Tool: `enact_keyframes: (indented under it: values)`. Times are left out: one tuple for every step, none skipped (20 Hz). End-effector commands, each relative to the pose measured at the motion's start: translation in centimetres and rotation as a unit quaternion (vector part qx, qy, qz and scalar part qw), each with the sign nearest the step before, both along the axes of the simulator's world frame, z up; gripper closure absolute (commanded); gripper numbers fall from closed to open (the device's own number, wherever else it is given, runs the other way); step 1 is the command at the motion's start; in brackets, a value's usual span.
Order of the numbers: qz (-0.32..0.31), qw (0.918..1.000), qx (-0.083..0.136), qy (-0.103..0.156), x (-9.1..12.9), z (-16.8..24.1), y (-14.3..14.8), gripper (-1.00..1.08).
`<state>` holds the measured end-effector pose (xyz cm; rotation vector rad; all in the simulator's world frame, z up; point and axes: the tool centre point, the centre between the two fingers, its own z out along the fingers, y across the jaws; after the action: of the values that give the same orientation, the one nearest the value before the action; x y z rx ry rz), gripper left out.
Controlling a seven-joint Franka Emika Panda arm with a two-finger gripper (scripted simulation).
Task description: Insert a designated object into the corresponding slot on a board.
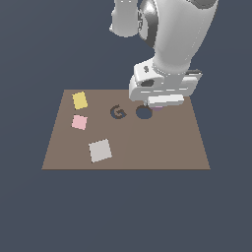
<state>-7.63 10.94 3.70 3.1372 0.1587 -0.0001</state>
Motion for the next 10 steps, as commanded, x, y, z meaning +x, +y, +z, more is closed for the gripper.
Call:
enact_keyframes:
  values:
    - [0.048,0.9988,0.000,0.000,0.1,0.1,-0.6,1.08]
    - [0.067,0.9978,0.000,0.000,0.2,0.1,-0.8,1.08]
    - [0.085,0.9964,0.000,0.000,0.2,0.1,-1.1,1.08]
    - [0.104,0.9946,0.000,0.000,0.3,0.1,-1.3,1.08]
    - [0.122,0.9925,0.000,0.000,0.4,0.1,-1.5,1.08]
    - [0.141,0.9901,0.000,0.000,0.5,0.2,-1.8,1.08]
    - [0.159,0.9873,0.000,0.000,0.6,0.2,-2.0,1.08]
    - [0.177,0.9842,0.000,0.000,0.7,0.2,-2.2,1.08]
    - [0.194,0.9810,0.000,0.000,0.8,0.2,-2.4,1.08]
    - [0.211,0.9775,0.000,0.000,1.0,0.2,-2.6,1.08]
